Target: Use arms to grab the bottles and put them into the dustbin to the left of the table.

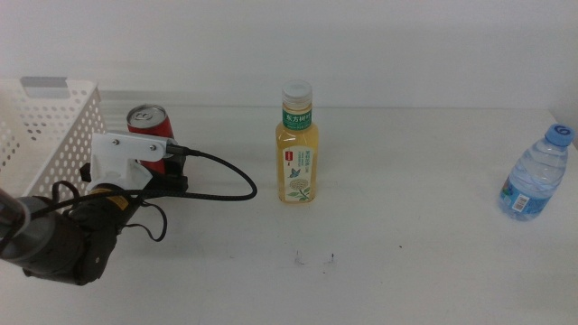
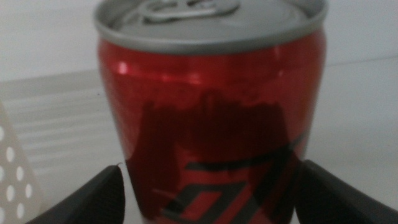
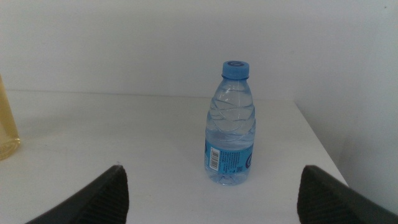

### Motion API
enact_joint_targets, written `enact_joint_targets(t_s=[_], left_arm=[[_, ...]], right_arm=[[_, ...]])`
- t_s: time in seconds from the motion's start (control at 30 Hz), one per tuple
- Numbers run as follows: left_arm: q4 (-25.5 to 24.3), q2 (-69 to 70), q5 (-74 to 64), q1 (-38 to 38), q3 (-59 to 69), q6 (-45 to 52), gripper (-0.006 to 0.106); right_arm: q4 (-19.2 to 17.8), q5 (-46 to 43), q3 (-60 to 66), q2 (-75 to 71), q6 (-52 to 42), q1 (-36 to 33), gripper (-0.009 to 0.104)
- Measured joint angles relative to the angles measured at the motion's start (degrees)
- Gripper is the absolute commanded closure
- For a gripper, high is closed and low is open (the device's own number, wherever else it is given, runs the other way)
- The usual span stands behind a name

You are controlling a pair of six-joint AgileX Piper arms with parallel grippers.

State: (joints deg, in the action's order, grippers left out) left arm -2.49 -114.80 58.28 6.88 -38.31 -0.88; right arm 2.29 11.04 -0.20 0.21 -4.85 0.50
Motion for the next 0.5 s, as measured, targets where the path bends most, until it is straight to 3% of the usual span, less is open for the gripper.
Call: enact_joint_targets(t_s=[0.5], left_arm=[[0.0, -5.0, 3.5, 0.0, -4.1, 0.0, 0.007]], right_arm=[[0.0, 0.0, 0.0, 0.0, 0.0, 0.0, 0.016]])
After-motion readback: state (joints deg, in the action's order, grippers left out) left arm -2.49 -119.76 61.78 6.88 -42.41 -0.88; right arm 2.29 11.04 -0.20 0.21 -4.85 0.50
